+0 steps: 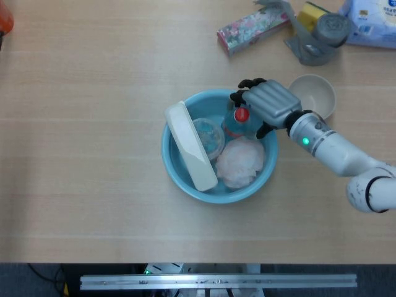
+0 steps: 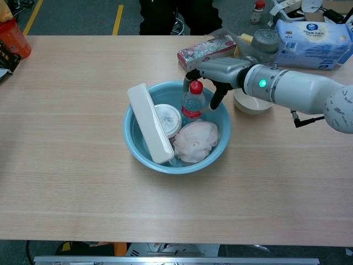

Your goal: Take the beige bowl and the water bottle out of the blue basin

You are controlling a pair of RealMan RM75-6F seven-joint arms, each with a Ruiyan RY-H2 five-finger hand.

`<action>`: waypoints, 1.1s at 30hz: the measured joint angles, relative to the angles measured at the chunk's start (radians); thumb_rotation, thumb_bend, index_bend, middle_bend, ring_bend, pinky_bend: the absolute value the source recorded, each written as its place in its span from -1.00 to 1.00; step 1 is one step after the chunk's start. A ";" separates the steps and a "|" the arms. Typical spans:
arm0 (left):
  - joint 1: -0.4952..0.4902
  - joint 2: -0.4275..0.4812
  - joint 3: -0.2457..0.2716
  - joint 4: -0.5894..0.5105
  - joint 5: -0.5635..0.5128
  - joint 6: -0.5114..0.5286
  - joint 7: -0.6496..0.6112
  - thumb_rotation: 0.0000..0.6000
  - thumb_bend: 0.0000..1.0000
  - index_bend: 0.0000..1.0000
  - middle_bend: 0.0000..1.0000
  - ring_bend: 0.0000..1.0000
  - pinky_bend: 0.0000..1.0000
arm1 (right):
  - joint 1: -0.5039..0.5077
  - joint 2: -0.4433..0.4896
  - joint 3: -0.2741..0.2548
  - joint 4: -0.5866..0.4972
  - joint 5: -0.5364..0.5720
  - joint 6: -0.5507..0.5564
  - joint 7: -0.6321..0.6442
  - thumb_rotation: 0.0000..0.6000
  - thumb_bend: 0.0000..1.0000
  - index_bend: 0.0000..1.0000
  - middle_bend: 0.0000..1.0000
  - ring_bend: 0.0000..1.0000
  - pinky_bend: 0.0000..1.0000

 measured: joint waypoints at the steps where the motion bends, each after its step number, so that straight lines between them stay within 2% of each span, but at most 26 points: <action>1: 0.001 0.001 0.000 0.001 0.001 0.001 -0.001 1.00 -0.29 -0.62 -0.69 -0.68 -0.93 | -0.001 0.007 0.002 -0.009 -0.001 0.002 0.002 1.00 -0.21 0.06 -0.23 -0.69 -0.62; 7: 0.002 0.003 -0.002 0.001 0.006 0.008 -0.003 1.00 -0.29 -0.62 -0.69 -0.68 -0.93 | -0.017 0.100 0.025 -0.103 -0.019 0.024 0.030 1.00 -0.21 0.07 -0.22 -0.68 -0.62; 12: -0.002 0.002 -0.002 -0.002 0.015 0.006 0.001 1.00 -0.29 -0.62 -0.69 -0.68 -0.93 | -0.054 0.224 0.052 -0.189 -0.043 0.057 0.082 1.00 -0.21 0.08 -0.22 -0.68 -0.62; 18: -0.008 0.000 0.000 -0.010 0.026 0.001 0.005 1.00 -0.29 -0.62 -0.69 -0.68 -0.93 | -0.102 0.331 0.076 -0.212 -0.047 0.086 0.144 1.00 -0.21 0.07 -0.22 -0.68 -0.62; 25: -0.007 0.001 0.005 -0.021 0.034 0.002 0.012 1.00 -0.29 -0.62 -0.69 -0.68 -0.93 | -0.078 0.302 0.083 -0.112 0.027 0.044 0.143 1.00 -0.21 0.08 -0.22 -0.68 -0.62; 33: 0.000 0.007 0.008 -0.030 0.026 0.004 0.022 1.00 -0.29 -0.62 -0.69 -0.68 -0.93 | 0.008 0.164 0.064 0.088 0.153 -0.044 0.092 1.00 -0.22 0.08 -0.22 -0.68 -0.62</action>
